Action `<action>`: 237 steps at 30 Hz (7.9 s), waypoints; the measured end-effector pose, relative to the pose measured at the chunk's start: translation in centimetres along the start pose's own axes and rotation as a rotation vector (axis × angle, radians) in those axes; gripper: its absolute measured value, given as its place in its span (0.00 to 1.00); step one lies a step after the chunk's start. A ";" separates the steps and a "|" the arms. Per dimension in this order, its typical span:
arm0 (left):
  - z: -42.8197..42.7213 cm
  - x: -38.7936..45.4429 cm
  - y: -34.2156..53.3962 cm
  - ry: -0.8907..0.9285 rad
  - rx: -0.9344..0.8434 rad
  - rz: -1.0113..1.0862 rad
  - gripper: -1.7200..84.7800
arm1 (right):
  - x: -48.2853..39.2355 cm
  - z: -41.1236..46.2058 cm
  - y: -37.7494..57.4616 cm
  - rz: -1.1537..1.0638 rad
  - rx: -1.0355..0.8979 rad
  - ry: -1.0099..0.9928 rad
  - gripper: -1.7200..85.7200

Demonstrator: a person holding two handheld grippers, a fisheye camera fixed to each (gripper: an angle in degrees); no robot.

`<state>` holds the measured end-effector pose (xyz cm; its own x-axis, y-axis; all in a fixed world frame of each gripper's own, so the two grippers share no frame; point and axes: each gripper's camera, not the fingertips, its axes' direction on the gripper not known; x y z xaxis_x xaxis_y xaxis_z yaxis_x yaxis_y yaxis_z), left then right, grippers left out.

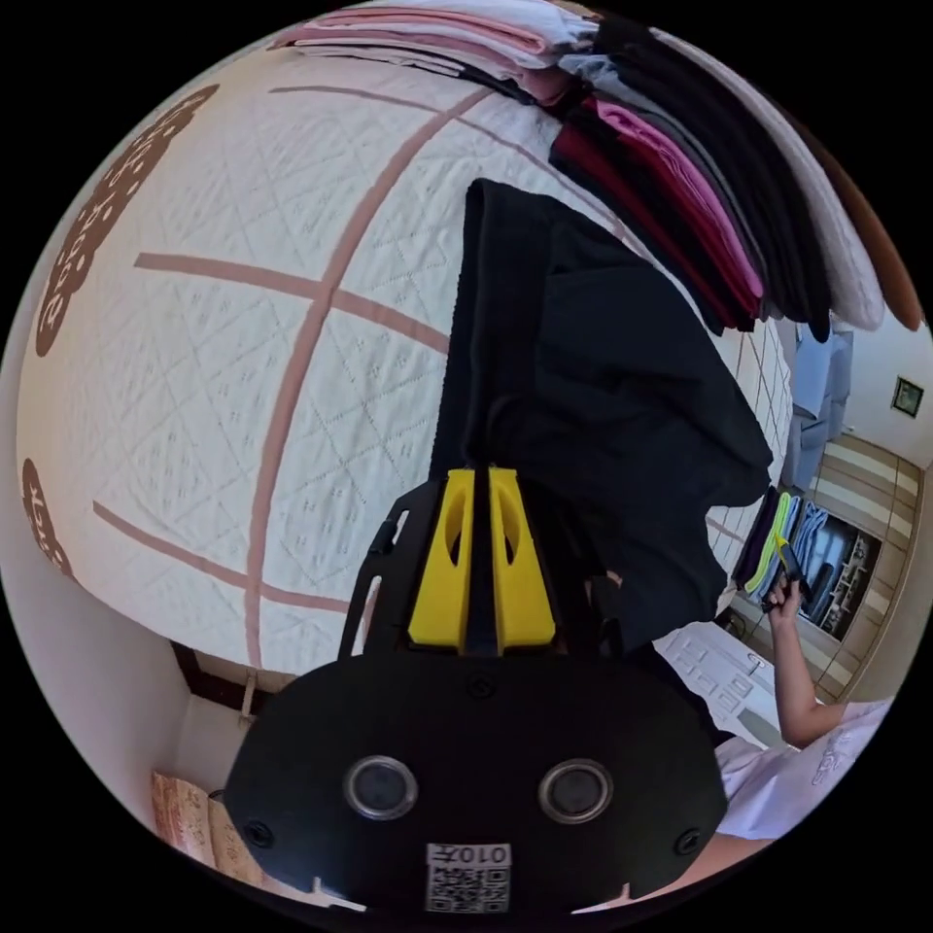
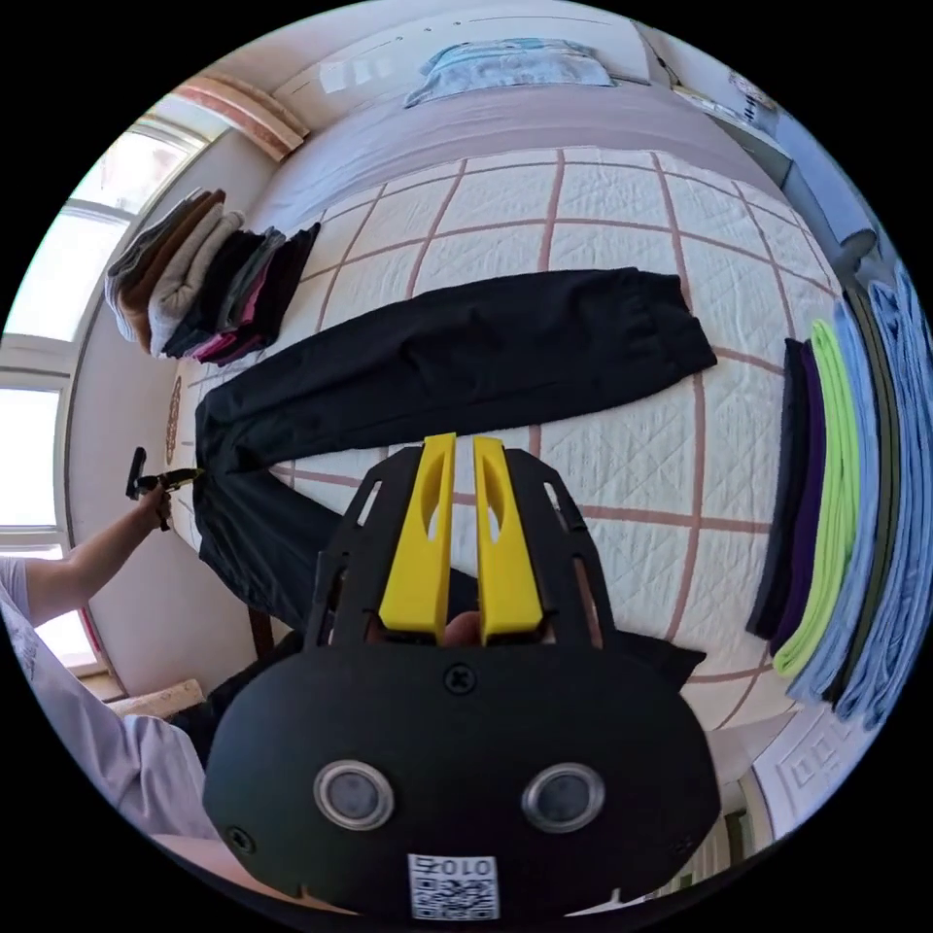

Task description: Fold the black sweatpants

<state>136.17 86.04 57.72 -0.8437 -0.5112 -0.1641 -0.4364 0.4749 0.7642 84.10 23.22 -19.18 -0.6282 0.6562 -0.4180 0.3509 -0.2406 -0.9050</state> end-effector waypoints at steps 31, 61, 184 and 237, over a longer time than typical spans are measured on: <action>4.6 29.2 -11.0 -0.634 -0.124 1.084 0.14 | -19.1 10.5 -32.0 -0.863 -0.490 0.497 0.07; 3.4 29.6 0.2 -0.852 0.097 0.679 0.07 | -20.7 -3.8 -28.5 -0.360 -0.001 0.487 0.13; 27.9 21.5 29.3 -0.225 -0.194 0.084 0.02 | 31.6 -6.1 46.3 0.832 0.112 -0.113 0.15; 34.7 3.5 55.8 1.253 0.720 -0.704 0.20 | -7.1 -60.0 2.6 -0.556 0.404 -0.415 0.09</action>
<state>97.96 135.63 78.16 0.1956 -0.8272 0.5267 -0.9628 -0.0598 0.2636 131.14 60.87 -13.87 -0.8723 0.4551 0.1789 -0.3176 -0.2490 -0.9150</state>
